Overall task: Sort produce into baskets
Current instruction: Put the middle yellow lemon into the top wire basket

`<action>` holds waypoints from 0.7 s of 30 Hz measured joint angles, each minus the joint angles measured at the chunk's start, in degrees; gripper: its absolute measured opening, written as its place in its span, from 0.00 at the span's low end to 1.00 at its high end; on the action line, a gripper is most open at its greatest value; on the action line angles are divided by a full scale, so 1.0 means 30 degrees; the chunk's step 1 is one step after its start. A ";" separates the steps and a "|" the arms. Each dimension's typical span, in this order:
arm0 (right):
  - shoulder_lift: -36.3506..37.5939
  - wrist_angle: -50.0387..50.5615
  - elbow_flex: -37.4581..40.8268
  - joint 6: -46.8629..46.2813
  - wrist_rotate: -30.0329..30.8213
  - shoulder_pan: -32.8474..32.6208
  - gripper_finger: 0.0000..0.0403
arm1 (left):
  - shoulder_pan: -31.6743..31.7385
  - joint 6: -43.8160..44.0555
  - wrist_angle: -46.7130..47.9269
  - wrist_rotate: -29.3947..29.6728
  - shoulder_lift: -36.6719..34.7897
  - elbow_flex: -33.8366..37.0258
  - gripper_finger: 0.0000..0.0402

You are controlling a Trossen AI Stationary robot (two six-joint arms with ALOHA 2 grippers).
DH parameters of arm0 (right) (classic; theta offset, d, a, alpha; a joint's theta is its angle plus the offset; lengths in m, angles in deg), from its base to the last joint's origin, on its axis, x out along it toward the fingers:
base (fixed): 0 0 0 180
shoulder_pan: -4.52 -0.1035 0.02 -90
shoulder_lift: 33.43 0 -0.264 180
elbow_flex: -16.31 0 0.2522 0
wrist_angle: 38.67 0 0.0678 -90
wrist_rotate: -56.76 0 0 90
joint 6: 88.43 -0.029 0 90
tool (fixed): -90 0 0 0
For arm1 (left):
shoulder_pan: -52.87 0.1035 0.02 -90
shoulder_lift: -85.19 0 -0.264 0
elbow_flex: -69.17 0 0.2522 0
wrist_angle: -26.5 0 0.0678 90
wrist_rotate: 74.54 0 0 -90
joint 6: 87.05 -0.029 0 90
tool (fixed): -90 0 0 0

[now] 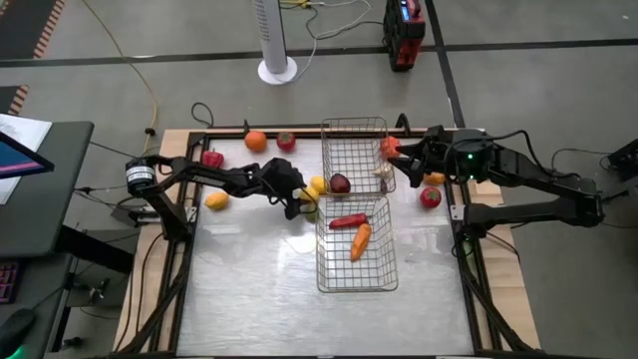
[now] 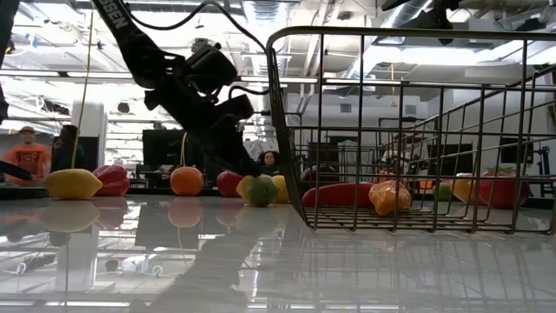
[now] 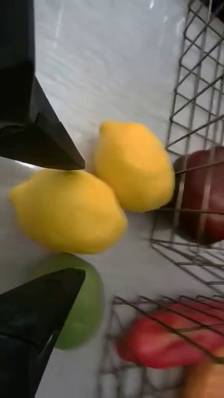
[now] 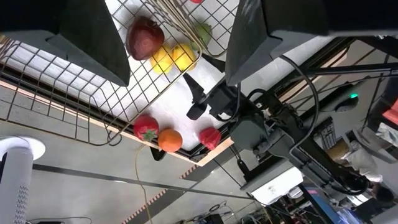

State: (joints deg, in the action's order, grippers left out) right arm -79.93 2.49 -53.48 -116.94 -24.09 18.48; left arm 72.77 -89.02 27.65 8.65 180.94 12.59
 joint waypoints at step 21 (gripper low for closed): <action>0.0000 -0.0051 0.0000 0.0190 -0.0002 0.0275 0.72 | -0.0356 -0.0856 0.3896 0.1900 -0.1373 -0.1872 0.55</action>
State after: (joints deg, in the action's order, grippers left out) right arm -79.93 2.33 -53.48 -116.37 -24.10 19.30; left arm 71.71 -91.59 39.34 14.35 176.82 6.97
